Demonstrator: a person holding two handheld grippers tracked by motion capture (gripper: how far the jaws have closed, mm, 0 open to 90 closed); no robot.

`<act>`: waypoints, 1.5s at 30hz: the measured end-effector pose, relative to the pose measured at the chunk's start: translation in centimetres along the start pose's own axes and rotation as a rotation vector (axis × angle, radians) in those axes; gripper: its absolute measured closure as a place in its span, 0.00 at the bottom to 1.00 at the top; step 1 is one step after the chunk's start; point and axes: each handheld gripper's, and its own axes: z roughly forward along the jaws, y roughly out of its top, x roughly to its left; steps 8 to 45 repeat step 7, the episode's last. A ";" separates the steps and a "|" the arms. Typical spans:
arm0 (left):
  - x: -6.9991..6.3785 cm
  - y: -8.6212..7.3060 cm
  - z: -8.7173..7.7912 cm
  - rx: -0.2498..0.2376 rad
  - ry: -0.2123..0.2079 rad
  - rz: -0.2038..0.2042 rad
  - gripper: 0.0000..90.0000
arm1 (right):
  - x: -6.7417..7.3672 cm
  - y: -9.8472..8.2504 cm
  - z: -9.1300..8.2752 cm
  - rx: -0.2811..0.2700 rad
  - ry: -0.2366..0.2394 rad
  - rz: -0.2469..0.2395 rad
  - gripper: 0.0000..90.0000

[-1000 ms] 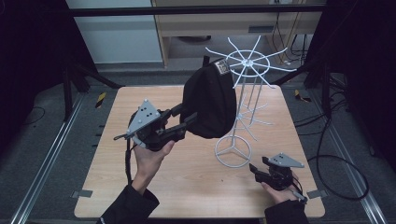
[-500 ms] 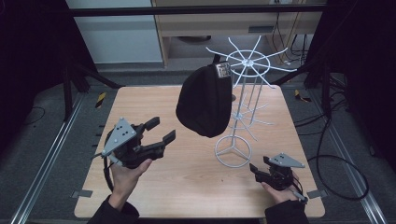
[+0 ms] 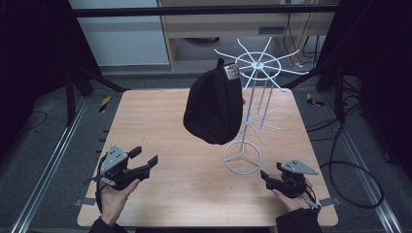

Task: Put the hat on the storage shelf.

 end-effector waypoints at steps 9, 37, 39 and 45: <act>2.7 -3.6 1.4 0.126 0.088 -0.038 0.26 | -0.4 0.0 0.0 0.006 -0.010 0.012 0.28; 2.7 -3.6 1.4 0.126 0.088 -0.038 0.26 | -0.4 0.0 0.0 0.006 -0.010 0.012 0.28; 2.7 -3.6 1.4 0.126 0.088 -0.038 0.26 | -0.4 0.0 0.0 0.006 -0.010 0.012 0.28; 2.7 -3.6 1.4 0.126 0.088 -0.038 0.26 | -0.4 0.0 0.0 0.006 -0.010 0.012 0.28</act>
